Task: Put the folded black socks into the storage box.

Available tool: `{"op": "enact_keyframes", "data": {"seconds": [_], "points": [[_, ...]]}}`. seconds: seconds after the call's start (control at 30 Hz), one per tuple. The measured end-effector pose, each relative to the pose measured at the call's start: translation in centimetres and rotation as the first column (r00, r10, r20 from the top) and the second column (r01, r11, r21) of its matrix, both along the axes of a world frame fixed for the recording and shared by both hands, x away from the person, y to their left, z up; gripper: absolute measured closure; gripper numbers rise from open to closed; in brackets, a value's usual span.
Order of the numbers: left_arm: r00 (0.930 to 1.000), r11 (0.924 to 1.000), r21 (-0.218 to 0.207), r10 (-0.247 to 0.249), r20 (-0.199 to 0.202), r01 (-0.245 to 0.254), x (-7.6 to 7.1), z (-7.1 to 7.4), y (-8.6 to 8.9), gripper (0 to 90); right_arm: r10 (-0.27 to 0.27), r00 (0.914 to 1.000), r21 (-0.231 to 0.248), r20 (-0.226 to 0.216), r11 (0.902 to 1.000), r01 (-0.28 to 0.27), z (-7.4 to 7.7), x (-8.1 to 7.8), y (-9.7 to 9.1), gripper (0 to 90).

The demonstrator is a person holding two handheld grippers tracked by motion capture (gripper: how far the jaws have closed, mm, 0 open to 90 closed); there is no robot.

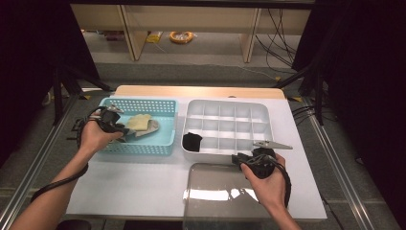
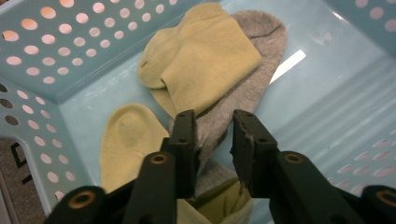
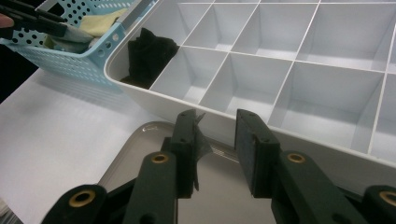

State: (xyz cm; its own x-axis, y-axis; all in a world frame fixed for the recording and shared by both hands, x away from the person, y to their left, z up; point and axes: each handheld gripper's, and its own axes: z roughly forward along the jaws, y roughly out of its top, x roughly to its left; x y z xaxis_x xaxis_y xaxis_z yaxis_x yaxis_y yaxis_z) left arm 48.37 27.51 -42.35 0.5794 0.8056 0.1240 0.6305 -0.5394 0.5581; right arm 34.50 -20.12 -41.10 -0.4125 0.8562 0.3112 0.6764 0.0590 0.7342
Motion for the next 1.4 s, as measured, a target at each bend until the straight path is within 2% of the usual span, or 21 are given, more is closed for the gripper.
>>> {"op": "enact_keyframes", "data": {"seconds": [0.03,0.07,0.13,0.17,0.27,0.3,0.5,0.6,0.73,0.77,0.87,0.9,0.97,1.03,1.07,1.1,1.17,1.27,1.3,1.33,1.4], "points": [[0.9999,0.9998,0.016,-0.014,0.001,0.014,0.0,0.0,0.0,76.9,-0.006,0.9998,0.015,-0.018,0.9999,0.007,0.0,-0.1,0.1,69.9],[0.9997,0.9993,0.026,-0.026,-0.003,0.026,0.0,0.0,-0.1,79.6,-0.008,0.9999,0.006,-0.009,1.0,0.008,-0.1,0.0,0.1,69.8],[0.9996,0.9994,0.021,-0.028,0.001,0.028,-0.1,0.1,-0.3,84.4,-0.005,0.9998,0.034,-0.021,0.9994,0.005,0.0,-0.2,0.1,69.7],[0.9996,0.9995,0.016,-0.026,0.006,0.026,-0.1,0.3,-0.4,85.6,0.012,0.9999,0.015,0.005,0.9998,-0.012,-0.1,0.0,-0.1,69.6],[0.9993,0.9997,-0.006,-0.023,0.031,0.023,-0.3,0.9,-0.4,86.9,0.003,1.0,0.021,-0.003,0.9998,-0.003,0.0,-0.1,-0.1,69.4],[0.9989,0.9996,-0.022,-0.015,0.044,0.016,-0.4,1.1,-0.5,87.0,0.008,0.9999,0.0,0.012,1.0,-0.008,0.0,-0.1,-0.2,69.3],[0.9918,0.9932,-0.117,0.011,0.128,0.004,-1.4,3.3,-0.1,87.1,0.01,0.9999,0.005,0.014,0.9999,-0.01,0.0,-0.2,-0.1,69.0],[0.9886,0.9849,-0.173,0.028,0.148,-0.002,-1.9,4.2,0.4,87.1,0.007,0.9998,-0.003,0.019,1.0,-0.007,0.0,-0.2,-0.2,68.9],[0.9725,0.9635,-0.267,0.073,0.221,-0.011,-2.6,4.4,1.0,87.2,0.005,0.9997,-0.007,0.023,1.0,-0.005,0.1,-0.2,-0.2,68.3],[0.9729,0.9634,-0.268,0.072,0.22,-0.011,-2.8,4.4,1.3,87.3,0.008,0.9997,0.006,0.022,0.9999,-0.008,0.0,-0.1,-0.3,68.3],[0.9618,0.9419,-0.335,0.116,0.248,-0.027,-3.2,4.3,1.7,87.3,-0.006,0.9995,-0.003,0.031,1.0,0.007,0.1,0.0,-0.5,68.2],[0.9561,0.9301,-0.366,0.131,0.262,-0.027,-3.4,4.3,1.7,87.3,-0.006,0.9995,-0.002,0.031,1.0,0.006,0.2,0.0,-0.5,68.1],[0.9453,0.9177,-0.397,0.149,0.29,-0.023,-3.8,4.6,1.9,87.4,-0.019,0.9996,0.018,0.019,0.9997,0.018,0.2,0.0,-0.4,68.2],[0.9366,0.9026,-0.43,0.16,0.312,-0.01,-4.1,4.7,2.0,87.5,-0.004,0.9992,0.004,0.04,1.0,0.004,0.1,0.2,-0.6,68.0],[0.9344,0.8985,-0.439,0.164,0.316,-0.009,-4.3,4.7,2.1,87.5,-0.007,0.9993,0.008,0.037,0.9999,0.007,0.1,0.2,-0.6,67.9],[0.9327,0.8957,-0.445,0.162,0.322,-0.003,-4.5,4.7,2.1,87.5,-0.025,0.9997,0.032,0.007,0.9992,0.024,0.3,0.0,-0.3,67.8],[0.9304,0.8943,-0.447,0.163,0.328,0.001,-4.6,4.7,2.1,87.5,-0.01,0.9994,0.016,0.034,0.9998,0.01,0.2,0.2,-0.3,67.7],[0.9216,0.8828,-0.47,0.179,0.344,0.004,-5.2,5.1,2.2,87.5,0.005,0.9991,0.011,0.042,0.9999,-0.005,0.3,0.3,-0.2,67.5],[0.9179,0.8795,-0.476,0.184,0.352,0.006,-5.4,5.3,2.2,87.5,-0.011,0.9998,0.034,0.017,0.9994,0.01,0.4,0.1,0.1,67.5],[0.9156,0.8766,-0.481,0.187,0.356,0.008,-5.6,5.5,2.3,87.6,0.012,0.9988,0.024,0.048,0.9996,-0.013,0.3,0.3,0.0,67.4],[0.9092,0.8675,-0.497,0.193,0.369,0.018,-5.9,6.0,2.4,87.6,-0.003,0.9992,0.028,0.039,0.9996,0.002,0.4,0.3,0.2,67.2]]}}
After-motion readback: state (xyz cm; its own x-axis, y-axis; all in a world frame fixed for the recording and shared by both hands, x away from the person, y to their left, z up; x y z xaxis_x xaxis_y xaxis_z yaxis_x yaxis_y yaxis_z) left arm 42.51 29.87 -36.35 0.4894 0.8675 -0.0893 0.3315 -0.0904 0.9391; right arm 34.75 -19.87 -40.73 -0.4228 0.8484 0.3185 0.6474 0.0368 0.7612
